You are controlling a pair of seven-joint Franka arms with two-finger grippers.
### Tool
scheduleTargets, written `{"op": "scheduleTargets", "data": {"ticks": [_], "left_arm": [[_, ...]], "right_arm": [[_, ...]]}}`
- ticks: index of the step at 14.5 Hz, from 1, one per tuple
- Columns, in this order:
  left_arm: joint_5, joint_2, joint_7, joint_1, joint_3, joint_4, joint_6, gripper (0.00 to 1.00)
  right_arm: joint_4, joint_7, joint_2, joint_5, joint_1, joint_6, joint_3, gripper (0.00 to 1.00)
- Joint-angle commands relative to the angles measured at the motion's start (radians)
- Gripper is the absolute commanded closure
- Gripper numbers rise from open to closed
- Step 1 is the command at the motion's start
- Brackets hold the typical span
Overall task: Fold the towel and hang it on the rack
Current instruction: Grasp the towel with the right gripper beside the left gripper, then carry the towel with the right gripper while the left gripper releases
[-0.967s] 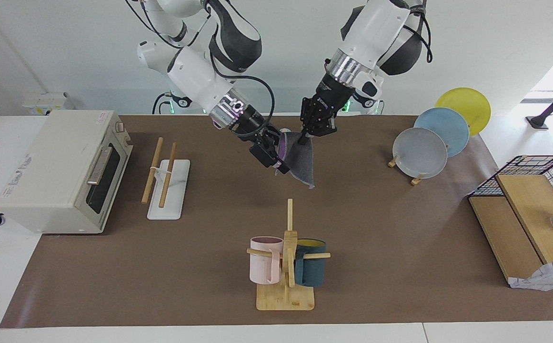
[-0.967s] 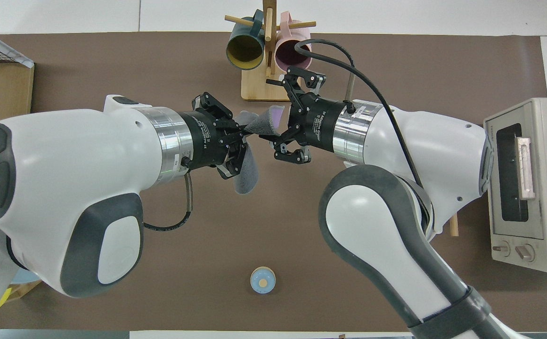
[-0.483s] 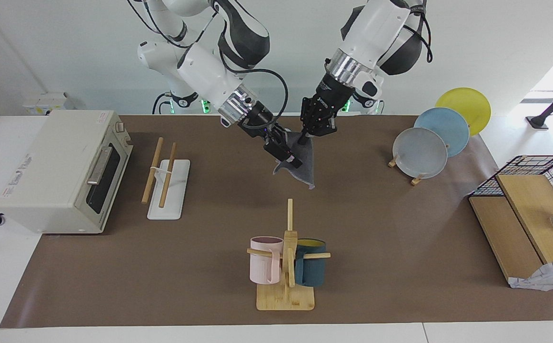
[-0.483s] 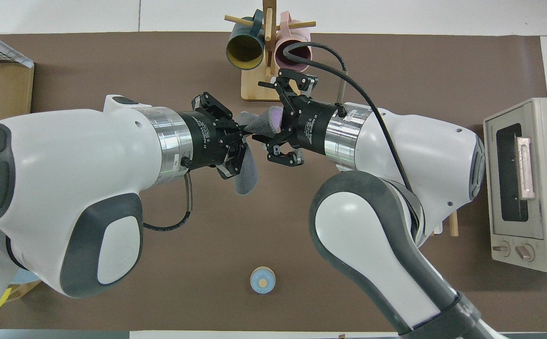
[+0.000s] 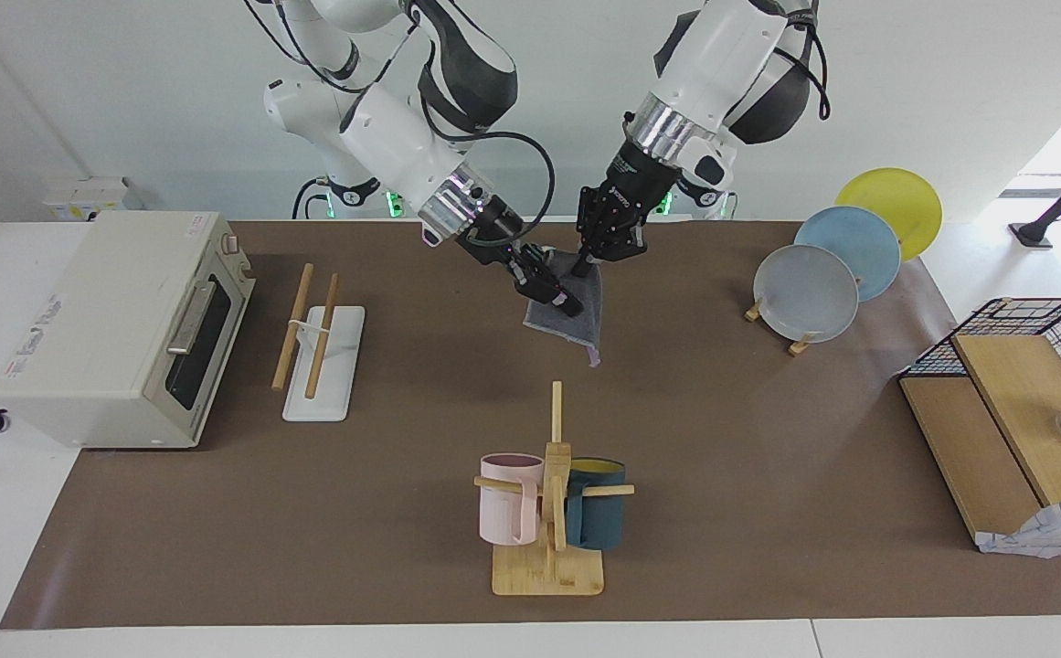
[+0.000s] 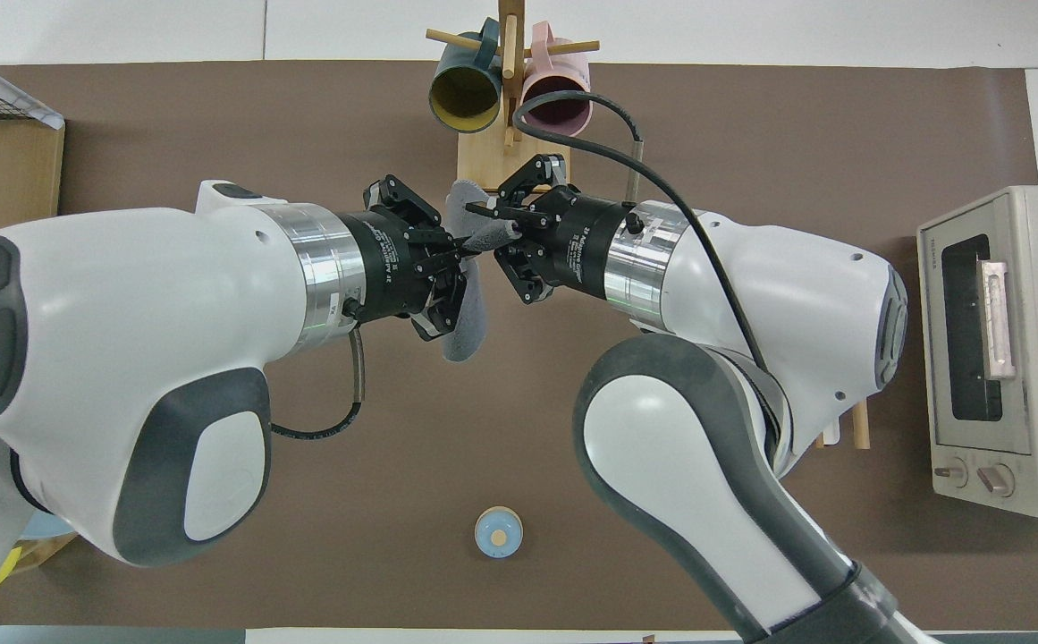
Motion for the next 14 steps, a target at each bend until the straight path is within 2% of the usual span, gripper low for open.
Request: {"op": "scheduleTargets", "data": {"ticks": [1, 2, 6, 8, 11, 14], "left_arm": [[-0.013, -0.035, 0.002, -0.012, 0.011, -0.043, 0.015, 0.98], [-0.012, -0.034, 0.006, -0.012, 0.011, -0.044, 0.014, 0.01], [-0.001, -0.034, 0.021, -0.009, 0.012, -0.044, 0.004, 0.0], [-0.001, -0.04, 0.09, -0.001, 0.012, -0.054, -0.003, 0.0], [-0.001, -0.081, 0.286, 0.028, 0.014, -0.129, -0.003, 0.0], [-0.001, -0.1, 0.522, 0.117, 0.015, -0.175, -0.014, 0.0]], "right_arm": [[-0.032, -0.151, -0.01, 0.015, -0.003, -0.004, 0.002, 1.0], [-0.042, -0.186, -0.017, 0.015, -0.003, -0.018, 0.002, 1.0], [-0.045, -0.246, -0.024, -0.007, -0.011, -0.087, -0.001, 1.0], [-0.065, -0.371, -0.042, -0.058, -0.037, -0.176, -0.004, 1.0], [-0.072, -0.516, -0.062, -0.16, -0.132, -0.36, -0.005, 1.0], [-0.085, -0.609, -0.076, -0.293, -0.184, -0.458, -0.004, 1.0]]}}
